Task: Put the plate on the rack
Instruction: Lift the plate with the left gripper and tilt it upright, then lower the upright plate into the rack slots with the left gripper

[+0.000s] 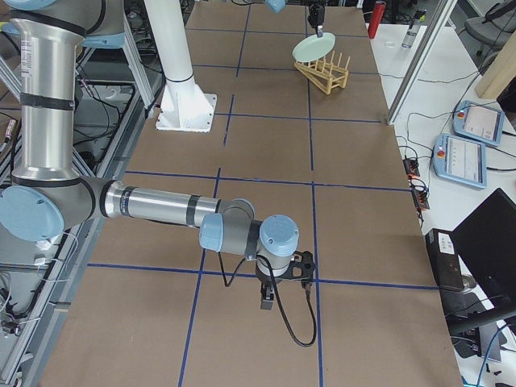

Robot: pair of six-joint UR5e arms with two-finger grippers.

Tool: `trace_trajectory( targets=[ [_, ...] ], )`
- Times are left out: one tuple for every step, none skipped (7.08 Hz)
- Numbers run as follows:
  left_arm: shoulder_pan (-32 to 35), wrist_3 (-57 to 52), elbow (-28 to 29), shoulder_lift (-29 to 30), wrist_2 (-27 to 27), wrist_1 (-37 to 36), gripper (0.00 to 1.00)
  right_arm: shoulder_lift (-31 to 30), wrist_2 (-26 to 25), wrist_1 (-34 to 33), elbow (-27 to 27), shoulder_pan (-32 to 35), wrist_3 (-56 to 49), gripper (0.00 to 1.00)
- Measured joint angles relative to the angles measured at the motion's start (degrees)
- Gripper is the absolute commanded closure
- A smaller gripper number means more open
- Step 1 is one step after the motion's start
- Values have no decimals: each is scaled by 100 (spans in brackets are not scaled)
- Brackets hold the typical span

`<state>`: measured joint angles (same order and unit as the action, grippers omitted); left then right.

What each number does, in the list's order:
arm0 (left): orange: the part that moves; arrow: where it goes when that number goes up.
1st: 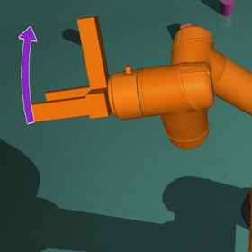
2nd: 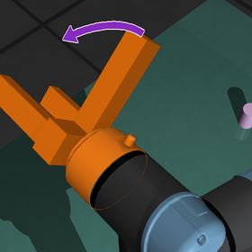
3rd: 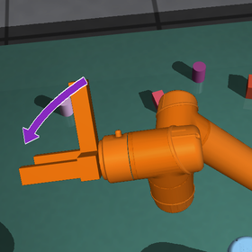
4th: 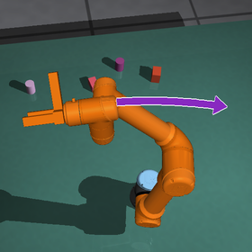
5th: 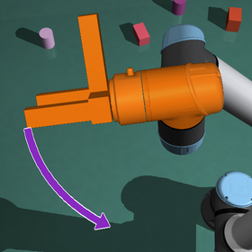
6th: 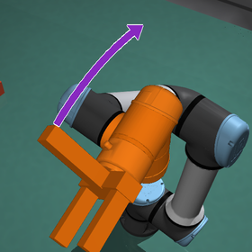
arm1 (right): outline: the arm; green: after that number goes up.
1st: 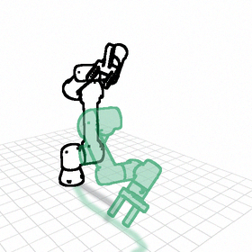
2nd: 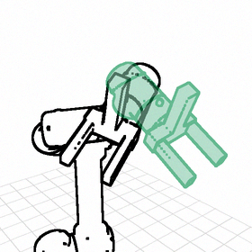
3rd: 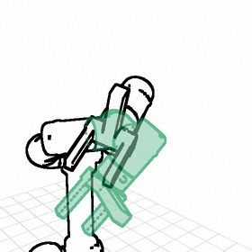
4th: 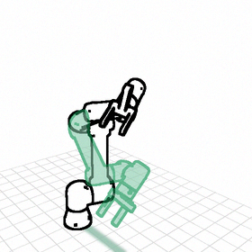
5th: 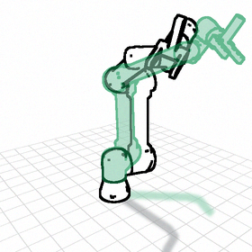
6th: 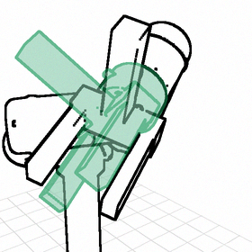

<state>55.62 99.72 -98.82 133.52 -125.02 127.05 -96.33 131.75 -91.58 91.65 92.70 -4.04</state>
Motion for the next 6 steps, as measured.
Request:
trace_trajectory(
  targets=[
    [349,448,77,-299,-16,963,100,0,0,0,1,1,0,0],
    [643,859,278,-536,-4,1808,100,0,0,0,0,0,0,0],
    [817,1186,647,-687,151,2625,100,0,0,0,-3,-1,0,0],
    [887,1394,1088,-807,450,3438,100,0,0,0,-5,0,0,0],
    [897,1494,1487,-916,794,4075,100,0,0,0,-6,1,0,0],
    [887,1531,1768,-994,1109,4430,100,0,0,0,-6,0,0,0]
  ],
)
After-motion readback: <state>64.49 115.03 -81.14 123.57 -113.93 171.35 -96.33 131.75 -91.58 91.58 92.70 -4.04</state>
